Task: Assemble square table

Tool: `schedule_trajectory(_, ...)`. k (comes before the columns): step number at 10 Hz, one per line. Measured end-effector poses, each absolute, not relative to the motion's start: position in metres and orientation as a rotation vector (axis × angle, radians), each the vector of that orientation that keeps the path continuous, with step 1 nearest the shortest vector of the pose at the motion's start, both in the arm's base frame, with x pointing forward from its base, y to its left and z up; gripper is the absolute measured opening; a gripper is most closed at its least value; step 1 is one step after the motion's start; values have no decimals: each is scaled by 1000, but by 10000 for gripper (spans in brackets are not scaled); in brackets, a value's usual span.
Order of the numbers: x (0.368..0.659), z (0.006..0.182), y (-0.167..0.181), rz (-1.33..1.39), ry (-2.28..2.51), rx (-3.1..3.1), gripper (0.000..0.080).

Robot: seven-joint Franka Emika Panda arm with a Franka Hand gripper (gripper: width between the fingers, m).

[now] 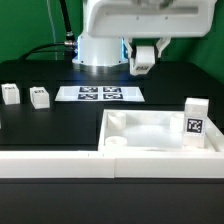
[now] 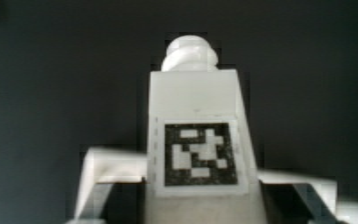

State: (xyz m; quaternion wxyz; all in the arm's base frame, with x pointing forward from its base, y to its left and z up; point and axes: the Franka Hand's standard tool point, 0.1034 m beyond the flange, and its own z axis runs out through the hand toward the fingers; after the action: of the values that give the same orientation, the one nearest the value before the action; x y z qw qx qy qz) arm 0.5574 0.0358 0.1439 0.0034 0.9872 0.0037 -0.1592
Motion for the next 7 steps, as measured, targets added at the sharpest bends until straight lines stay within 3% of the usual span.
schedule_trajectory(1,579,151,33,-313,-12,3117,288)
schedule_trajectory(2,570,146,35,-257,-4,3126,288)
schedule_trajectory(7,586,141,27,260,-25,3171,288)
